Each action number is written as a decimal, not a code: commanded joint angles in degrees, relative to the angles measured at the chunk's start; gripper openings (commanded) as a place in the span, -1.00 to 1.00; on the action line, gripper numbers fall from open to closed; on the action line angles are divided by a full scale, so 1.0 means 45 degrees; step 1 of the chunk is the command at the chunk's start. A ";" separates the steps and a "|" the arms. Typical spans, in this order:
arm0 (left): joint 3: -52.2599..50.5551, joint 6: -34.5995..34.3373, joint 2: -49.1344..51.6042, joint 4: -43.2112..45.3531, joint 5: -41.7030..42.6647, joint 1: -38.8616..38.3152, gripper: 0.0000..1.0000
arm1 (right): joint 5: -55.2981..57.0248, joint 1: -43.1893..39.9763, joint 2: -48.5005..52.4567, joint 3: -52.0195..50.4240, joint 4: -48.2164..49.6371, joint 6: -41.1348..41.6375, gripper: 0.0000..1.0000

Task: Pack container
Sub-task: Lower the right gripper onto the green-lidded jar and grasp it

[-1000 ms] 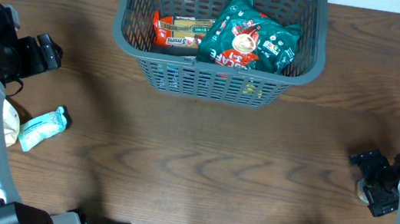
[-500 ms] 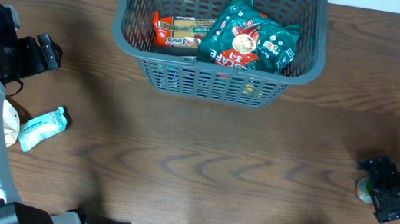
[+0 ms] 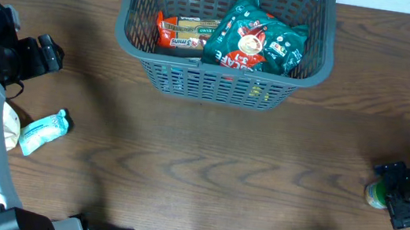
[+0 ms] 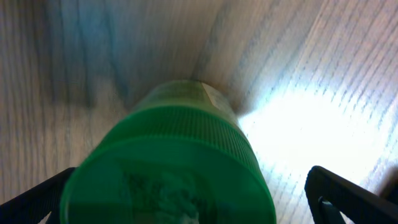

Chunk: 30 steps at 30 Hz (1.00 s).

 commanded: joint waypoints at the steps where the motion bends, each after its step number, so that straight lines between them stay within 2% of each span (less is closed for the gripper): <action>1: 0.0049 -0.0015 -0.0189 -0.0073 -0.0019 0.0063 0.97 | 0.0262 -0.0102 0.0398 -0.0019 0.0126 -0.0083 0.98; 19: 0.0049 -0.0019 -0.0189 -0.0073 -0.0019 0.0063 0.97 | 0.0257 -0.0102 0.2195 -0.0019 0.1175 -0.0189 0.97; 22: 0.0049 -0.0019 -0.0189 -0.0073 -0.0019 0.0063 0.97 | 0.0257 -0.0102 0.2220 -0.0019 0.1239 -0.0248 0.70; 24: 0.0049 -0.0019 -0.0189 -0.0073 -0.0019 0.0063 0.97 | 0.0253 -0.0102 0.2220 -0.0019 0.1263 -0.0282 0.40; 27: 0.0049 -0.0019 -0.0189 -0.0073 -0.0019 0.0063 0.97 | 0.0248 -0.0102 0.2220 -0.0019 0.1273 -0.0325 -0.23; 30: 0.0049 -0.0019 -0.0189 -0.0073 -0.0019 0.0063 0.97 | 0.0248 -0.0102 0.2220 -0.0019 0.1273 -0.0325 -0.57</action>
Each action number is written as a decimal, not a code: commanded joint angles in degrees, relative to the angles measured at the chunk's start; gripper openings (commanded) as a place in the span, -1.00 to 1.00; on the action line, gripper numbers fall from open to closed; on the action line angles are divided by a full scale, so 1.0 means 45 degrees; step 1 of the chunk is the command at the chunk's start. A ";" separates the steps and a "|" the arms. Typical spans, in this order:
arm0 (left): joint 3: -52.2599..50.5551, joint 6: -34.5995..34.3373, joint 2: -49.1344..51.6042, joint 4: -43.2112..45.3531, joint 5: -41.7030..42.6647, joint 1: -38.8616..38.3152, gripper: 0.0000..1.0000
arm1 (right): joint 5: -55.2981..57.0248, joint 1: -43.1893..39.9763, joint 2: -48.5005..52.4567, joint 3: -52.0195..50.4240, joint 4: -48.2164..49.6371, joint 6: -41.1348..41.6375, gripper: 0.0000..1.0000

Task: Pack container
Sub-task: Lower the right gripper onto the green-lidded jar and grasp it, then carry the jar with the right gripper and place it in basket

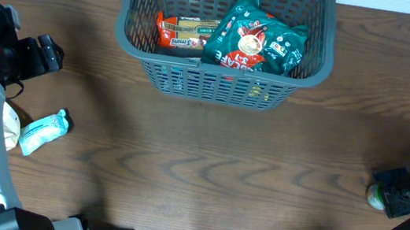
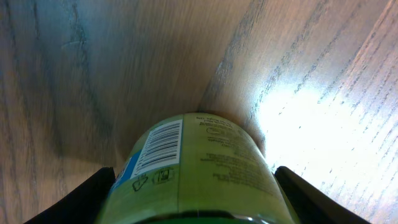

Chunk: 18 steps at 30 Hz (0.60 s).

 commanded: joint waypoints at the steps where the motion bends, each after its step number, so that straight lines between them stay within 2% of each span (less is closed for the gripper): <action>1: 0.0049 -0.0015 -0.0189 -0.0068 -0.0019 0.0063 0.97 | 0.0136 -0.0053 0.0228 -0.0068 -0.0010 -0.0058 -0.67; 6: 0.0049 -0.0015 -0.0189 -0.0068 -0.0019 0.0063 0.97 | -0.0117 -0.0049 0.0223 -0.0019 -0.0010 -0.0243 -0.95; 13: 0.0049 -0.0010 -0.0189 -0.0073 -0.0019 0.0063 0.97 | -0.0913 0.0223 -0.0073 0.0612 -0.0389 -0.0787 -0.97; 18: 0.0049 -0.0010 -0.0189 -0.0068 -0.0019 0.0063 0.97 | -0.1248 0.0986 -0.0816 0.2623 -0.1656 -0.1632 -0.98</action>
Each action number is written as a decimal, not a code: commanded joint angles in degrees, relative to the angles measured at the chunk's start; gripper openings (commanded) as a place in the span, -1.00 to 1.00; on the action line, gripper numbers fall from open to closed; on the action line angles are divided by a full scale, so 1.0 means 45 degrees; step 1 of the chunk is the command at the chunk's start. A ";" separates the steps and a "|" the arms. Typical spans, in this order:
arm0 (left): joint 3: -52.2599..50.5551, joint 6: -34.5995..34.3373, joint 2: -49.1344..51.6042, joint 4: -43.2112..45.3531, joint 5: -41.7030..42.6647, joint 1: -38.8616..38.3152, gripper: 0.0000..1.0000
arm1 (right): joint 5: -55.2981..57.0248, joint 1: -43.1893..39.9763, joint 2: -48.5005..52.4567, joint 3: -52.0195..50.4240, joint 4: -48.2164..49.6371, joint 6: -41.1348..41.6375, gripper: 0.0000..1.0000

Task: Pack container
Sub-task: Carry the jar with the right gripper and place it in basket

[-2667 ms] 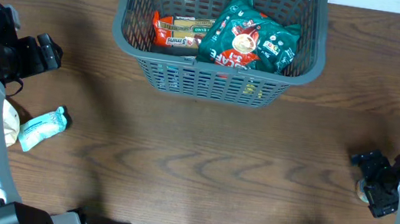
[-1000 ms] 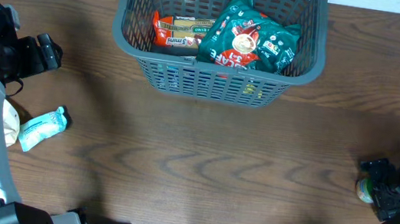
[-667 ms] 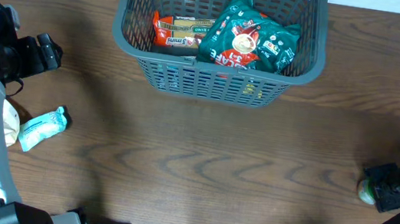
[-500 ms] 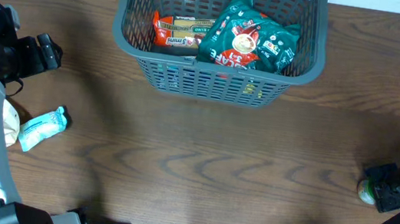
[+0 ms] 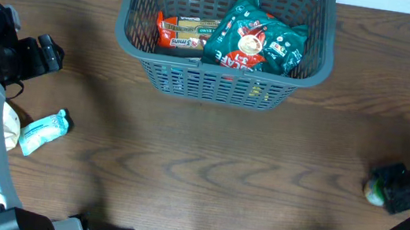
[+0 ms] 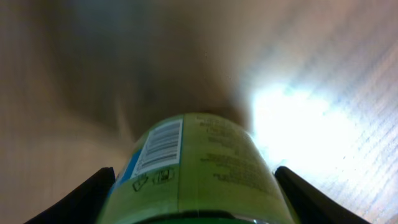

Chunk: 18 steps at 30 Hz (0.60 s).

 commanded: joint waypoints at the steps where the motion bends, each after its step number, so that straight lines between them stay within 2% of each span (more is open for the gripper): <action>1: 0.0049 -0.0010 -0.0189 -0.0068 -0.0019 0.0063 0.97 | -0.0486 0.0763 -0.0967 0.2045 -0.0466 -0.1035 -0.99; 8: 0.0049 -0.0010 -0.0189 -0.0068 -0.0019 0.0063 0.97 | -0.2511 0.2997 -0.1496 0.7320 -0.2205 -0.4541 -0.98; 14: 0.0049 -0.0010 -0.0189 -0.0068 -0.0015 0.0063 0.97 | -0.2565 0.5731 -0.1481 1.1249 -0.2730 -0.7776 -0.98; 18: 0.0049 -0.0015 -0.0189 -0.0068 -0.0015 0.0053 0.97 | -0.2613 0.7805 -0.1438 1.2356 -0.2346 -1.1453 -0.98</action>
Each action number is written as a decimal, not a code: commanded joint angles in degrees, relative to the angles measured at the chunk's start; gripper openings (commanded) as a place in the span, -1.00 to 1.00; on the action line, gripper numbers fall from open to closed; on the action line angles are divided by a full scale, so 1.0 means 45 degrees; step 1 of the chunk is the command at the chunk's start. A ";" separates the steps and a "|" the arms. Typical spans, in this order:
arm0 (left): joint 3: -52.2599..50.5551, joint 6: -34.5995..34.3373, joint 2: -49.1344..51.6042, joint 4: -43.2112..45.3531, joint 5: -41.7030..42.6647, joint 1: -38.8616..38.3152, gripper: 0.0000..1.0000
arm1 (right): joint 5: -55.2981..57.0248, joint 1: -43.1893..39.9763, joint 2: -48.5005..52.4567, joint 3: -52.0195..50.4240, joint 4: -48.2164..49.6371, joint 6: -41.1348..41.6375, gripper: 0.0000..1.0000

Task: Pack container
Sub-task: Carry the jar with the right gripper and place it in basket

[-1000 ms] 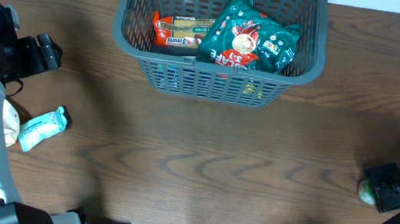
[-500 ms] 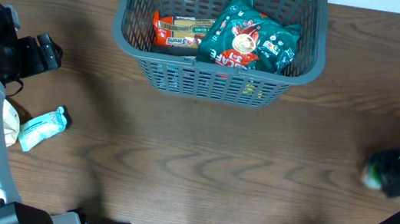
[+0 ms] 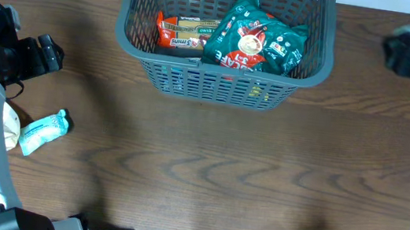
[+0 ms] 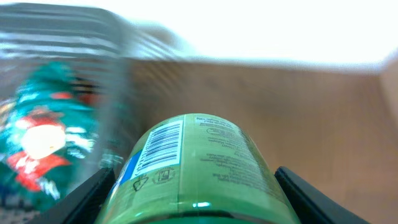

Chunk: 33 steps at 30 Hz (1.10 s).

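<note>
A green bottle [image 4: 199, 168] with a barcode label fills the right wrist view, and my right gripper [image 4: 194, 208] is shut on it, one black finger [image 4: 84, 199] on each side. Overhead, that right gripper hangs at the far right, level with the grey basket [image 3: 222, 76] and just to its right; the bottle itself is hidden there. The basket holds an orange packet [image 3: 188, 35] and a green coffee bag [image 3: 256, 41]. My left gripper [image 3: 51, 55] rests at the left edge, and I cannot make out how its jaws stand.
A teal and white sachet [image 3: 43, 130] lies on the wooden table [image 3: 205, 171] by the left arm, with a white object [image 3: 10, 126] beside it. The basket wall [image 4: 81, 43] and the green bag [image 4: 43, 137] show blurred in the right wrist view.
My right gripper was low at the table's near right with the bottle. Now it is at the far right beside the basket, with the bottle still held and off the table.
My right gripper stood open over the bottle's green cap at the table's right. Then its fingers were down on either side of the bottle's body, and stayed so. Now the bottle is held near the basket. The left arm has not moved.
</note>
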 commanded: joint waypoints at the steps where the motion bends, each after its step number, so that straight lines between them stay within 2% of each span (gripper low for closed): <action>1: 0.0049 -0.0015 -0.0189 -0.0068 -0.0015 0.0053 0.97 | -0.0306 0.1681 -0.0214 0.0636 0.0243 -0.4682 -0.98; 4: 0.0049 -0.0010 -0.0189 -0.0068 -0.0015 0.0053 0.97 | -0.0316 0.3235 -0.0058 0.0636 0.0515 -0.6805 -0.98; 7: 0.0049 -0.0010 -0.0189 -0.0068 -0.0015 0.0053 0.97 | -0.0311 0.4430 0.0447 0.0636 0.0646 -0.8014 -0.98; 13: 0.0049 -0.0015 -0.0189 -0.0073 -0.0015 0.0053 0.97 | -0.0753 0.5731 0.2531 0.0636 0.0724 -0.8155 -0.98; 21: 0.0049 -0.0010 -0.0189 -0.0248 -0.0015 0.0053 0.97 | -0.2555 0.5848 0.5697 0.0636 0.0636 -0.8145 -0.98; 27: 0.0049 -0.0015 -0.0189 -0.0253 -0.0015 0.0053 0.97 | -0.2730 0.5848 0.6921 0.0636 -0.0039 -0.7854 -0.95; 28: 0.0049 -0.0015 -0.0189 -0.0257 -0.0015 0.0053 0.97 | -0.2730 0.5848 0.6946 0.0636 -0.0136 -0.7752 -0.65; 30: 0.0049 -0.0015 -0.0189 -0.0257 -0.0015 0.0053 0.97 | -0.2730 0.5848 0.6873 0.0646 -0.0170 -0.7339 0.07; 31: 0.0049 -0.0015 -0.0189 -0.0257 -0.0015 0.0053 0.97 | -0.2730 0.5848 0.6751 0.0680 -0.0170 -0.7067 0.57; 32: 0.0049 -0.0015 -0.0189 -0.0257 -0.0015 0.0053 0.97 | -0.2676 0.5843 0.6552 0.0772 -0.0204 -0.6989 0.99; 33: 0.0049 -0.0015 -0.0189 -0.0262 -0.0015 0.0053 0.97 | -0.2589 0.5819 0.6358 0.0879 -0.0228 -0.6994 0.99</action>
